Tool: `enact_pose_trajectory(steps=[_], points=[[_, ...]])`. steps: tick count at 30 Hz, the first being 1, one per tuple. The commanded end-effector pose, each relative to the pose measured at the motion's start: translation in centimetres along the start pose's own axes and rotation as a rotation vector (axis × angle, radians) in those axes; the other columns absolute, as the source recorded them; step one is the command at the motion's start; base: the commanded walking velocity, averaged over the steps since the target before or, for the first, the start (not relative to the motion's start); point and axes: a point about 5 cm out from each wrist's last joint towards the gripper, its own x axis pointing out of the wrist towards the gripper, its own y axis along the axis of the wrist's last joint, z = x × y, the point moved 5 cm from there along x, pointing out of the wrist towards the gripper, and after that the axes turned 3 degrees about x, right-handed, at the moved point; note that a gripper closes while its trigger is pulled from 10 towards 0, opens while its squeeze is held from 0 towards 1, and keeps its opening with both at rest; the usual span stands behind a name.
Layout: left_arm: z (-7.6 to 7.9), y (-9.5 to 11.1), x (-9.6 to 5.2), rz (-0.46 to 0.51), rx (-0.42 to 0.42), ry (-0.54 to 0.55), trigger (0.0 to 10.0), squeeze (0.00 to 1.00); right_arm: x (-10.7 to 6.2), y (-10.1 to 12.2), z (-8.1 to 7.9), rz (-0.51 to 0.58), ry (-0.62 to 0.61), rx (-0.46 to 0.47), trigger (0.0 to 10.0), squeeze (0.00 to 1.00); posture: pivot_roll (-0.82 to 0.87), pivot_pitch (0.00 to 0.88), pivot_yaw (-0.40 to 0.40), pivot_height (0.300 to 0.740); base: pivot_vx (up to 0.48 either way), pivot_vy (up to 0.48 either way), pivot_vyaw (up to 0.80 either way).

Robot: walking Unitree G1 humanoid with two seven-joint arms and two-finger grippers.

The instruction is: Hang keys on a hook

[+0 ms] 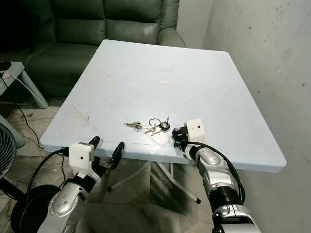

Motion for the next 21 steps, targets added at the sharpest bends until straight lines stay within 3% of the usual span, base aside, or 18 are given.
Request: enact_pose_trajectory(steps=[1,4,6,9,10,19,21], points=[[0.0,0.4,0.2,0.004,0.008,0.003,10.0,0.0,0.0,0.5,0.2,0.007,-0.004,-0.014,1.7,0.0,0.04,0.065,-0.06,0.732,0.0,0.0,0.0],[-0.1,0.4,0.2,0.005,0.008,0.005,10.0,0.0,0.0,0.5,0.2,0.007,-0.005,-0.015,1.8,0.0,0.04,0.065,-0.06,0.732,0.0,0.0,0.0],[-0.1,0.4,0.2,0.005,0.007,0.008,10.0,0.0,0.0,0.5,0.3,0.007,-0.004,-0.014,0.8,0.0,0.04,0.066,-0.061,0.732,0.0,0.0,0.0],[-0.1,0.4,0.2,0.006,0.005,0.01,10.0,0.0,0.0,0.6,0.3,0.009,-0.005,-0.012,0.7,0.0,0.04,0.065,-0.06,0.732,0.0,0.0,0.0],[-0.1,0.4,0.2,0.006,0.004,0.01,10.0,0.0,0.0,0.6,0.3,0.01,-0.005,-0.013,0.0,0.0,0.04,0.065,-0.06,0.732,0.0,0.0,0.0],[0.0,0.4,0.4,0.009,0.003,0.013,10.0,0.0,0.0,1.5,0.7,0.05,-0.024,-0.019,0.0,0.0,0.03,0.061,-0.059,0.732,0.0,0.0,0.0],[0.0,0.4,0.6,0.011,0.003,0.014,10.0,0.0,0.0,2.6,1.2,0.093,-0.059,-0.017,0.0,0.0,0.03,0.056,-0.059,0.732,0.0,0.0,0.0]])
